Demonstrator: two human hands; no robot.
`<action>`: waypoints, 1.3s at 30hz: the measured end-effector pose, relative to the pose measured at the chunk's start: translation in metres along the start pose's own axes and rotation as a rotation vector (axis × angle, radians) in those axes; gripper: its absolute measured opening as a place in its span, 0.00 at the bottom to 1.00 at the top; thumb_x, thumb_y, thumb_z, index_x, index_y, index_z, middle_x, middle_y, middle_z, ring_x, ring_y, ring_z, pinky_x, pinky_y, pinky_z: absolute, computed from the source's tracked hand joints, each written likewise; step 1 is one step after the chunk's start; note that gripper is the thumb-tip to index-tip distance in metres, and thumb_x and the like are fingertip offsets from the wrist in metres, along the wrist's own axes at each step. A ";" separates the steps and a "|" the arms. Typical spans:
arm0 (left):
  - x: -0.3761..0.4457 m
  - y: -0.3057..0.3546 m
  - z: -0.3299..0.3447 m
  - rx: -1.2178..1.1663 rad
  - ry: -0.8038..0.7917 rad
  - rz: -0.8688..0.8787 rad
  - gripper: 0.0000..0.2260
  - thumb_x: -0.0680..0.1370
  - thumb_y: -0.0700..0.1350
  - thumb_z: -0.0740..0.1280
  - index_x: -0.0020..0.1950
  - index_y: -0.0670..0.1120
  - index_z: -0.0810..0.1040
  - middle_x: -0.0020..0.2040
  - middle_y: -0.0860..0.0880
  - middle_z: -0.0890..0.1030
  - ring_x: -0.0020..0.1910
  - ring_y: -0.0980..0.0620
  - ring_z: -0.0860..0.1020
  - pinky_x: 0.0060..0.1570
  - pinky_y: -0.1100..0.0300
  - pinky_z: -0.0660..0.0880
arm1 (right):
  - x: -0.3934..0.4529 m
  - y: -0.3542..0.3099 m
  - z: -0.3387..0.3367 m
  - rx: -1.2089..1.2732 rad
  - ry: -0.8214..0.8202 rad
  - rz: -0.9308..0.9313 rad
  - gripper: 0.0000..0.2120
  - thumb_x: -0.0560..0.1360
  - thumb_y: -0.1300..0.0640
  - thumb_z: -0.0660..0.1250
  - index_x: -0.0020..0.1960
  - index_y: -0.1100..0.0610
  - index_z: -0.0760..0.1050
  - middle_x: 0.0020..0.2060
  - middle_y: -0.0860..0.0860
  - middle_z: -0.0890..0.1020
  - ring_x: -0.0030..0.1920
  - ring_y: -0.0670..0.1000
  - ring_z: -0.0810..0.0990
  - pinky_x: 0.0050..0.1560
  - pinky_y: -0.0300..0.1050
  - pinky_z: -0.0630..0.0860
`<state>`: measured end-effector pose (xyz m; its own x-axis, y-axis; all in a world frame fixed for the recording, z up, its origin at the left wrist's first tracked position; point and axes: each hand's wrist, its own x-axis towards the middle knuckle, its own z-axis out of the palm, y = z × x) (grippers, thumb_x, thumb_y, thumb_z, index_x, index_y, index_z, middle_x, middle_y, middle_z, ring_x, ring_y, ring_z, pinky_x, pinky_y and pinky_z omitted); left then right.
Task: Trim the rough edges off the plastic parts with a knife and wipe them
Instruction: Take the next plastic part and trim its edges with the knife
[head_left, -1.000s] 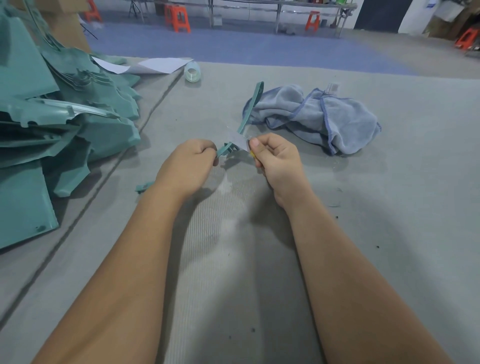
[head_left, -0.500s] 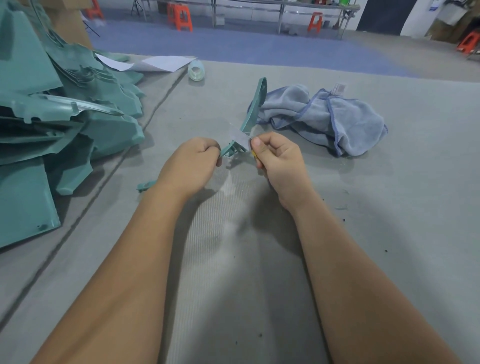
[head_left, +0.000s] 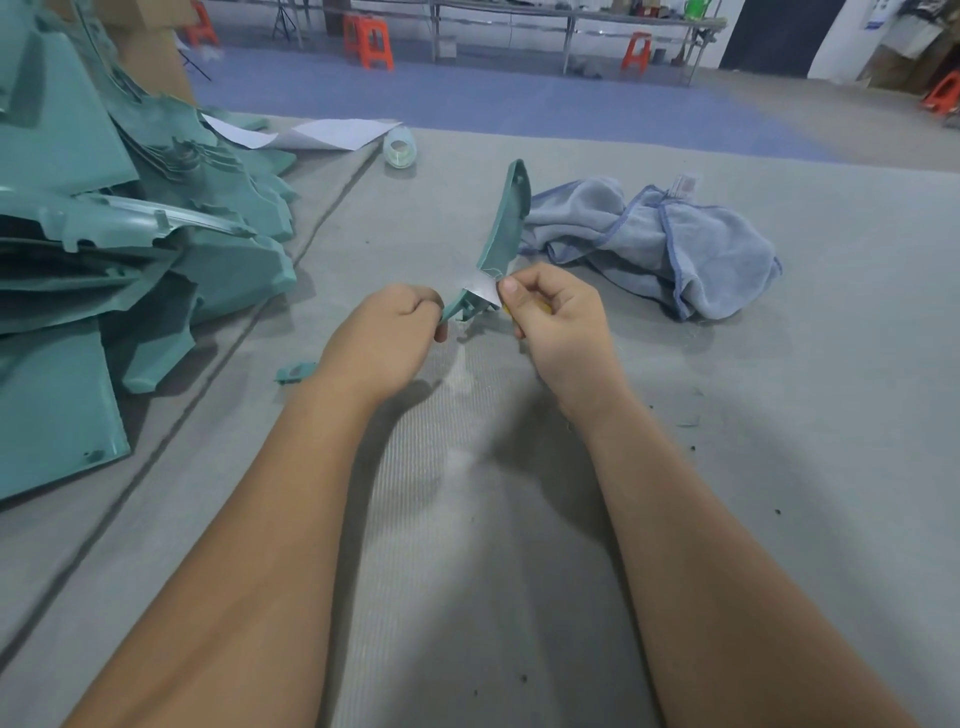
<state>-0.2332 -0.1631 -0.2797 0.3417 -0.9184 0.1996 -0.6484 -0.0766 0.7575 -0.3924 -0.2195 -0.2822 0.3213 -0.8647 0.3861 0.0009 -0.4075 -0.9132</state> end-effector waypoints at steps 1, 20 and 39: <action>0.000 0.000 0.001 0.010 0.007 -0.001 0.12 0.69 0.49 0.54 0.33 0.47 0.75 0.23 0.52 0.69 0.28 0.48 0.68 0.32 0.57 0.64 | 0.000 0.000 0.001 -0.018 0.006 -0.007 0.11 0.79 0.60 0.65 0.37 0.53 0.75 0.24 0.41 0.69 0.30 0.46 0.64 0.33 0.42 0.63; -0.003 0.005 0.007 0.325 0.071 0.157 0.21 0.79 0.62 0.57 0.38 0.46 0.71 0.27 0.50 0.71 0.29 0.50 0.71 0.28 0.56 0.61 | -0.002 -0.018 -0.002 -0.241 0.176 -0.096 0.11 0.78 0.60 0.66 0.37 0.58 0.76 0.27 0.46 0.71 0.30 0.44 0.67 0.33 0.34 0.63; -0.012 0.015 0.010 0.461 0.160 0.263 0.11 0.82 0.51 0.54 0.59 0.54 0.73 0.37 0.54 0.71 0.38 0.47 0.70 0.35 0.56 0.62 | -0.002 -0.025 -0.022 0.069 0.181 0.034 0.11 0.79 0.61 0.65 0.38 0.56 0.72 0.28 0.49 0.68 0.30 0.44 0.64 0.32 0.35 0.63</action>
<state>-0.2538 -0.1576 -0.2767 0.2037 -0.8620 0.4642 -0.9442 -0.0477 0.3258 -0.4136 -0.2139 -0.2577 0.1468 -0.9190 0.3658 0.0602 -0.3609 -0.9307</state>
